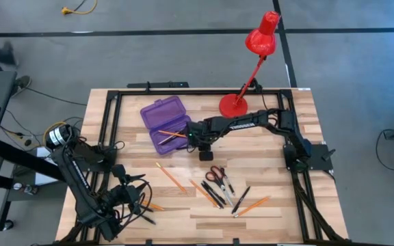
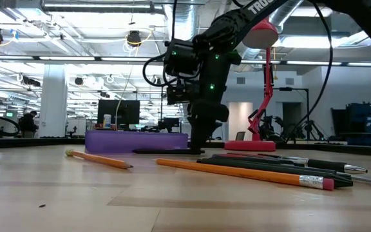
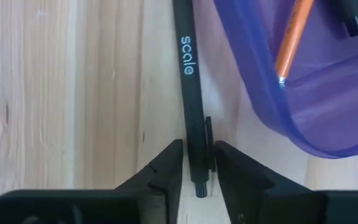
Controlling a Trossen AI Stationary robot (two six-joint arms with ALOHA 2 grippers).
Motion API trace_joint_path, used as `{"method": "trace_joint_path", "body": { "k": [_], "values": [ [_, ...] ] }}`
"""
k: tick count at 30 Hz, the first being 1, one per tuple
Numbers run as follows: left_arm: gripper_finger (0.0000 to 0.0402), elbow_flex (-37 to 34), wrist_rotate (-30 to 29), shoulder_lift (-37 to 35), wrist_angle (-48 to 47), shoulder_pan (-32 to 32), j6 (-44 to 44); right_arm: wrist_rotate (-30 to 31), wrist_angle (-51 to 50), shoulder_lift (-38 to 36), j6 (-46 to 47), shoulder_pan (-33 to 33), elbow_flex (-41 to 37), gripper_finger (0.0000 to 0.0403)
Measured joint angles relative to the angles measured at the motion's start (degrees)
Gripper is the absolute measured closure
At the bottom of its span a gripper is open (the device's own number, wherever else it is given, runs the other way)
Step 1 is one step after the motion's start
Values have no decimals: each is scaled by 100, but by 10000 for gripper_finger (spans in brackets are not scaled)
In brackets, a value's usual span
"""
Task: Pick & place school supplies into a supply box
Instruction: Put the black pen into the purple supply box
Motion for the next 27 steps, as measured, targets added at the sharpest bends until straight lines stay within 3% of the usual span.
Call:
{"method": "trace_joint_path", "body": {
  "k": [7, 19, 27],
  "values": [
    [272, -1, -2, 0, 0, 0, -29, 179, -132, -2, -55, 335, -7, 377],
    [272, 0, -3, 0, 2, 0, -37, 906, -268, 0, -35, 1035, -22, 377],
    [272, -1, -2, 0, 4, 0, -41, 2511, -262, 48, 1015, 1629, -50, 380]
  ]
}}
